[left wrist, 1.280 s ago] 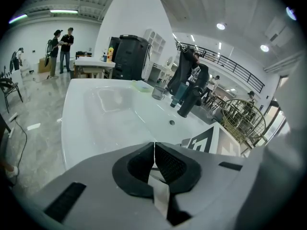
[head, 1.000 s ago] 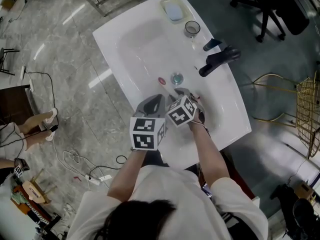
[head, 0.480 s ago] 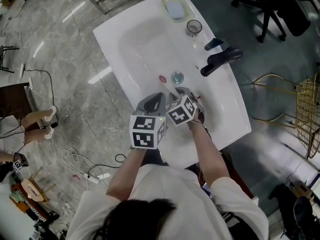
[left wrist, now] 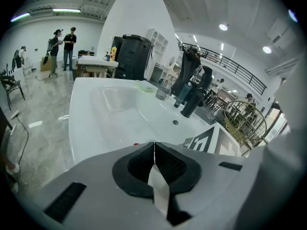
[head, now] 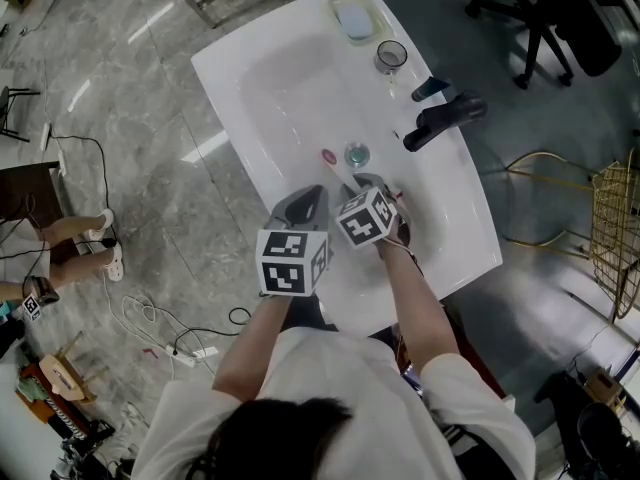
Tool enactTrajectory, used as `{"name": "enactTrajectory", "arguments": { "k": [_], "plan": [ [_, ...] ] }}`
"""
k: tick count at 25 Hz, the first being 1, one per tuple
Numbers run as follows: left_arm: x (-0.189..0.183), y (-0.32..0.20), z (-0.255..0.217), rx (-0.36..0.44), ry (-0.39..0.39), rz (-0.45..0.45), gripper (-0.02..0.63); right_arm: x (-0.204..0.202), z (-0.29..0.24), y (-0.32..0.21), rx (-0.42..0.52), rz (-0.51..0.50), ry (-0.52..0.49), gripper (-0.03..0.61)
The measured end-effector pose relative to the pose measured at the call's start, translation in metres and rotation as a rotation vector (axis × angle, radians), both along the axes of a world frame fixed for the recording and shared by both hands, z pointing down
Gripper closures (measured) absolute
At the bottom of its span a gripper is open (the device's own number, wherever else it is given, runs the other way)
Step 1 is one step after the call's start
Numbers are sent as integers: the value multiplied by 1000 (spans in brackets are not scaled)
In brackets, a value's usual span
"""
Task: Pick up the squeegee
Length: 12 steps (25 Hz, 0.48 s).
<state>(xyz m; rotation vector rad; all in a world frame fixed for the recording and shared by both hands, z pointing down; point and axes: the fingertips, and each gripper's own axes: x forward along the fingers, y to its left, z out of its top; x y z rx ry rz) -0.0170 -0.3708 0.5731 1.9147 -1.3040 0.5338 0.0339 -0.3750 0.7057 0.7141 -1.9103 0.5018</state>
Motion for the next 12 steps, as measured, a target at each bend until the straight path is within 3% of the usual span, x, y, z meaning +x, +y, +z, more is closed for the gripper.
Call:
{"name": "enactTrajectory", "arguments": {
  "k": [12],
  "plan": [
    [-1, 7, -6, 11, -3, -4, 584, 8, -20, -1, 45, 64, -44, 474]
  ]
}}
